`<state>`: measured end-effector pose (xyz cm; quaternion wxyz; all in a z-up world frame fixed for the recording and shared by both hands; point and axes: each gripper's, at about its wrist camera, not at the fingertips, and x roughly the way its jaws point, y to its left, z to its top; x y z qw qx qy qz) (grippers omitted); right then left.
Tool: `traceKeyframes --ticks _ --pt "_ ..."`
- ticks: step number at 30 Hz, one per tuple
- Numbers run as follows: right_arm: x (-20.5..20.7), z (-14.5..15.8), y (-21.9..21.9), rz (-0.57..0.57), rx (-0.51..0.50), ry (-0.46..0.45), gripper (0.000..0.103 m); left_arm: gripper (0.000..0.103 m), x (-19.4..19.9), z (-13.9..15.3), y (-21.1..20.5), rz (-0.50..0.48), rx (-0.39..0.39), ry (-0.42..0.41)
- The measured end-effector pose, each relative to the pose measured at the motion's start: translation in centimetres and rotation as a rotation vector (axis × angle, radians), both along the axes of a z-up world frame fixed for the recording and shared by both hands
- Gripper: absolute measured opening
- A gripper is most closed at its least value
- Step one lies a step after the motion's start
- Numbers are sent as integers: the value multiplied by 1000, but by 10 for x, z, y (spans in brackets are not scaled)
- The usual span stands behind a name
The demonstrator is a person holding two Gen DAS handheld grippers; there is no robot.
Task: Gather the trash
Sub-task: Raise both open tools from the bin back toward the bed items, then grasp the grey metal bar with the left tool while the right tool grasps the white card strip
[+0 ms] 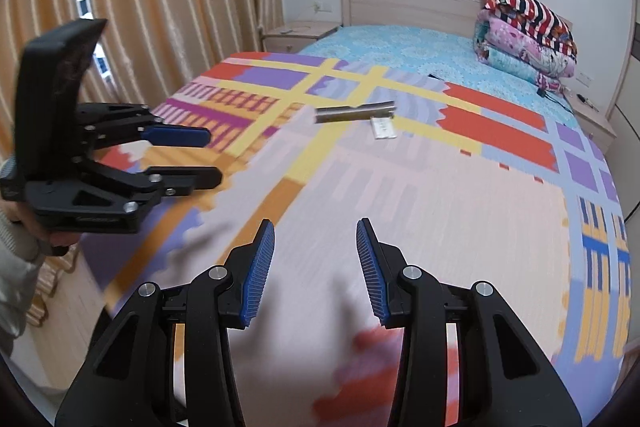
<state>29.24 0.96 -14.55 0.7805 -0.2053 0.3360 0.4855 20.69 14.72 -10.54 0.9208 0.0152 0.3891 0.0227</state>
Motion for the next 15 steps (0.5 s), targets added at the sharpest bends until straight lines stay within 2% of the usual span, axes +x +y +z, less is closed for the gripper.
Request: traceKeyframes --ticks 5,13,15 --pt "28 -6 20 -37 -14 56 42 44 33 -4 16 -2 -13 4" --pt "67 -12 51 -69 -39 50 42 44 85 -16 48 28 17 29" --pt "75 -15 58 -72 -54 46 42 44 95 -21 51 6 32 35"
